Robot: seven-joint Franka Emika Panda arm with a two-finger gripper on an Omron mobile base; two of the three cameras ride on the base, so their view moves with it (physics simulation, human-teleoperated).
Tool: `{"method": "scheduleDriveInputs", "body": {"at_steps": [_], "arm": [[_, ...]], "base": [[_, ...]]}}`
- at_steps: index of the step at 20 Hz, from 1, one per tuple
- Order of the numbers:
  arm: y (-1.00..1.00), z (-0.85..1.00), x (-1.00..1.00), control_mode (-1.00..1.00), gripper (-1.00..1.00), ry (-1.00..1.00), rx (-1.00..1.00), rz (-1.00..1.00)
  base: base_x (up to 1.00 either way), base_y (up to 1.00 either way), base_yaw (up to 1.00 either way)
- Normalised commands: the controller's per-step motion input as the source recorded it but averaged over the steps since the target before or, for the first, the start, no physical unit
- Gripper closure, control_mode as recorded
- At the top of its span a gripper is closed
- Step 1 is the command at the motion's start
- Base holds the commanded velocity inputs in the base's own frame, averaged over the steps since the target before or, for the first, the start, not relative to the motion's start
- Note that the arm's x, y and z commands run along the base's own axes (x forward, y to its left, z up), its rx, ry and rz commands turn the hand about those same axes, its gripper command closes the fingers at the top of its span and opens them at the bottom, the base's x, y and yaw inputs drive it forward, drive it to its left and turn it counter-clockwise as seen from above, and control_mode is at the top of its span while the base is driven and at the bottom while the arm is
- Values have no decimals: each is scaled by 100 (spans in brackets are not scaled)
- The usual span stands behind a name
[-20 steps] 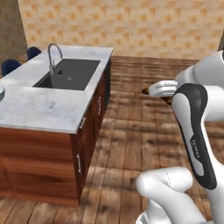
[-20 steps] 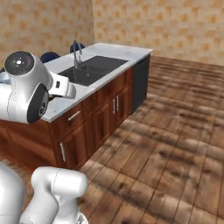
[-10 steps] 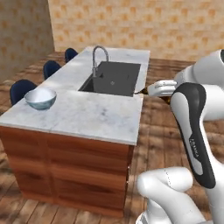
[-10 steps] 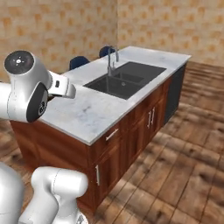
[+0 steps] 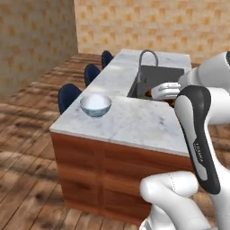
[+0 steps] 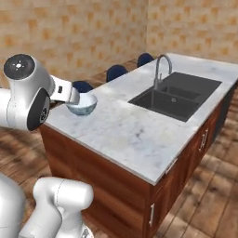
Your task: Retrieve the banana and peach from the fridge and place them into the bowl on the dining table.
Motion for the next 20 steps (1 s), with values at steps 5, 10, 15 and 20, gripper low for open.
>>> {"method": "scheduleDriveInputs", "body": {"at_steps": [5, 10, 15, 20], "arm": [[0, 0, 0, 100, 100, 0, 0, 0], [0, 0, 0, 100, 100, 0, 0, 0], [0, 0, 0, 100, 100, 0, 0, 0], [0, 0, 0, 100, 100, 0, 0, 0]], "base": [[53, 100, 7], [31, 100, -2], [2, 100, -23], [0, 100, -35]]}}
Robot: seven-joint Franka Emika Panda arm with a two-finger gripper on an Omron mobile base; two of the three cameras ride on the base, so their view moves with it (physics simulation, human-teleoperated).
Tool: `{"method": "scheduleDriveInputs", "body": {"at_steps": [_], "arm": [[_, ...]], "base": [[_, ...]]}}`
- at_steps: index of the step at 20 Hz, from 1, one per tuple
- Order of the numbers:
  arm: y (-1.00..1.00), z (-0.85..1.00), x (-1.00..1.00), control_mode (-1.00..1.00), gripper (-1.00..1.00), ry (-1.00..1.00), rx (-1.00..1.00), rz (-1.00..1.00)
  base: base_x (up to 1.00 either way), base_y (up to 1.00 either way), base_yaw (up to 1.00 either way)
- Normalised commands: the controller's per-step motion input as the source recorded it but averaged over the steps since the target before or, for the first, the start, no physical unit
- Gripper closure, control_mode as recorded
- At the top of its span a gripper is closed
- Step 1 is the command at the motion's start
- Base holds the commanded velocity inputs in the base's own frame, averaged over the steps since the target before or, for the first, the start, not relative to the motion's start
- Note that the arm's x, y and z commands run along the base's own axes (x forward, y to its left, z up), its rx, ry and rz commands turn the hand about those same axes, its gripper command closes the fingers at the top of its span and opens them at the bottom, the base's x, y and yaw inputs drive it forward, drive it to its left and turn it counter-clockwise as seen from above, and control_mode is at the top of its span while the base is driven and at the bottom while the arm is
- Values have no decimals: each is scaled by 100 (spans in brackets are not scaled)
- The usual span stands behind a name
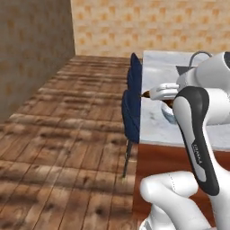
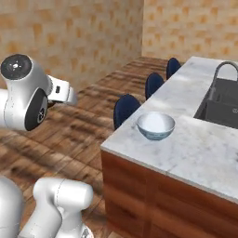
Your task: Retrieve the banana and peach from the fridge and place them into the bowl on the dining table.
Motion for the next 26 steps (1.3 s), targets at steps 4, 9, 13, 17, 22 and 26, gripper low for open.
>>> {"method": "scheduleDriveInputs", "body": {"at_steps": [4, 9, 13, 17, 22, 26], "arm": [[0, 0, 0, 100, 100, 0, 0, 0], [0, 0, 0, 100, 100, 0, 0, 0], [0, 0, 0, 100, 100, 0, 0, 0], [0, 0, 0, 100, 100, 0, 0, 0], [0, 0, 0, 100, 100, 0, 0, 0], [0, 0, 0, 100, 100, 0, 0, 0]], "base": [[0, 100, -43], [3, 92, -49], [28, 74, -53], [48, 59, -56], [62, 36, -58], [65, 34, -60]]}}
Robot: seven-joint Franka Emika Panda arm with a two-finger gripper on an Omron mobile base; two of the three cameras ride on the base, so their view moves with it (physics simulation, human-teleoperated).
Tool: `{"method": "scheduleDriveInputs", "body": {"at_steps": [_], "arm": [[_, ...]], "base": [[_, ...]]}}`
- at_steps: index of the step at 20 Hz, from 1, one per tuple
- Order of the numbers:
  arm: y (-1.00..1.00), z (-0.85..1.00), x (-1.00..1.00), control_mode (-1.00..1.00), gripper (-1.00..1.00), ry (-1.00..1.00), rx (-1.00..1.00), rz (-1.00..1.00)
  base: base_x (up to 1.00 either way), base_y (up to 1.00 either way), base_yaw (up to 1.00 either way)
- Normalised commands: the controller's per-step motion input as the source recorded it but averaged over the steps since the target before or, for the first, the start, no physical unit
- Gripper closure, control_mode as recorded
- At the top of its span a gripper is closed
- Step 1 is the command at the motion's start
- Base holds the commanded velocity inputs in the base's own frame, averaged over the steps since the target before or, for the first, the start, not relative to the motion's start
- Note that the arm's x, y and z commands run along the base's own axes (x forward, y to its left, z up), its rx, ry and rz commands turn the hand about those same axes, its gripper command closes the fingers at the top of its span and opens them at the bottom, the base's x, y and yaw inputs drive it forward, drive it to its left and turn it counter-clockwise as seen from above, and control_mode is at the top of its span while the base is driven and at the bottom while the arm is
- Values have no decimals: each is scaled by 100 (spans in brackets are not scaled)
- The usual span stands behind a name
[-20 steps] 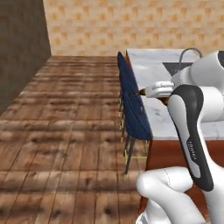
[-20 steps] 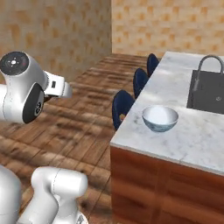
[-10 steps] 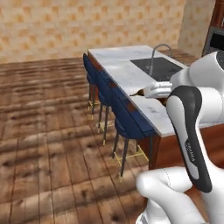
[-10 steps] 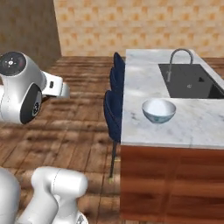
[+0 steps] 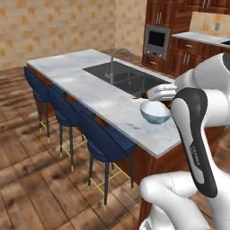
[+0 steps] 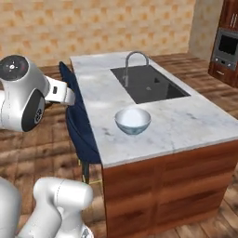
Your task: Retrieve the banana and peach from the fridge and place them into the bowl on the dining table.
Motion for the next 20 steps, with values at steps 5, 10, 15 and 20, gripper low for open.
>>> {"method": "scheduleDriveInputs", "body": {"at_steps": [5, 10, 15, 20], "arm": [[0, 0, 0, 100, 100, 0, 0, 0], [0, 0, 0, 100, 100, 0, 0, 0], [0, 0, 0, 100, 100, 0, 0, 0], [0, 0, 0, 100, 100, 0, 0, 0]], "base": [[40, 54, -60], [16, 72, -59], [0, 91, -55], [1, 94, -53]]}}
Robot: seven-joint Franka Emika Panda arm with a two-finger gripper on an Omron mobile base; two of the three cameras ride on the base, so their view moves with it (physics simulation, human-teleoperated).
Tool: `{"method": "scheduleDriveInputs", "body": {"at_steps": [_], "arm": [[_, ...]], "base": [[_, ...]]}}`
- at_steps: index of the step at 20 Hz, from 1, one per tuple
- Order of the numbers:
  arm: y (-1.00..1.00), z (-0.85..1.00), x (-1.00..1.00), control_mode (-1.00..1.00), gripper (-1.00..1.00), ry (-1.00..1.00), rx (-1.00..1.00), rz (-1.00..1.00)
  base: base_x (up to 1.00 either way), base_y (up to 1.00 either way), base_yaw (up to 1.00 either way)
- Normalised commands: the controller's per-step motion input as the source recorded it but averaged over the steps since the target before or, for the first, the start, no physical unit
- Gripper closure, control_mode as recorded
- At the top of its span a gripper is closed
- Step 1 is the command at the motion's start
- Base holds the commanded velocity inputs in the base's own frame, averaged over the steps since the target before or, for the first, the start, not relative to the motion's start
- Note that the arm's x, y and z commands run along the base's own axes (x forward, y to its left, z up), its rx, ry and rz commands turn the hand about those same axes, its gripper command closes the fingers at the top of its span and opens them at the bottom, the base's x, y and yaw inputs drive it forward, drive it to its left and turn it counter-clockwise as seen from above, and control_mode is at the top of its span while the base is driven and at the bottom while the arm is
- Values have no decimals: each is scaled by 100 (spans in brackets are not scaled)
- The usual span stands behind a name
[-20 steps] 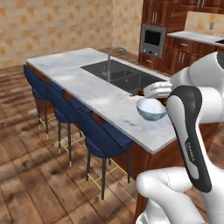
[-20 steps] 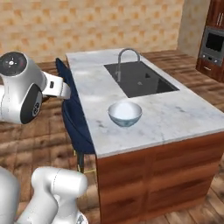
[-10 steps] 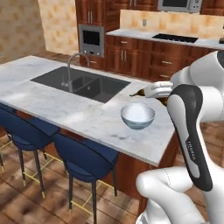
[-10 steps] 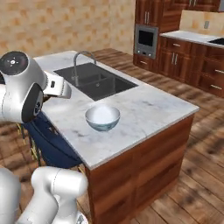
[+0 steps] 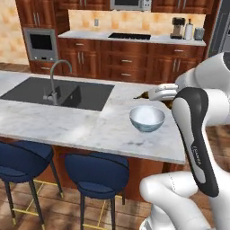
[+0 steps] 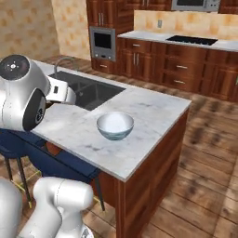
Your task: Retrieve the banana and peach from the fridge and place them into the bowl on the dining table.
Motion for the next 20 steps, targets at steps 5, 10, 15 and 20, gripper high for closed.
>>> {"method": "scheduleDriveInputs", "body": {"at_steps": [5, 10, 15, 20], "arm": [[0, 0, 0, 100, 100, 0, 0, 0], [0, 0, 0, 100, 100, 0, 0, 0], [0, 0, 0, 100, 100, 0, 0, 0], [0, -2, 3, -100, 100, 0, 0, -5]], "base": [[29, 57, -53], [36, 13, -42], [19, 10, -31], [11, 1, -21]]}}
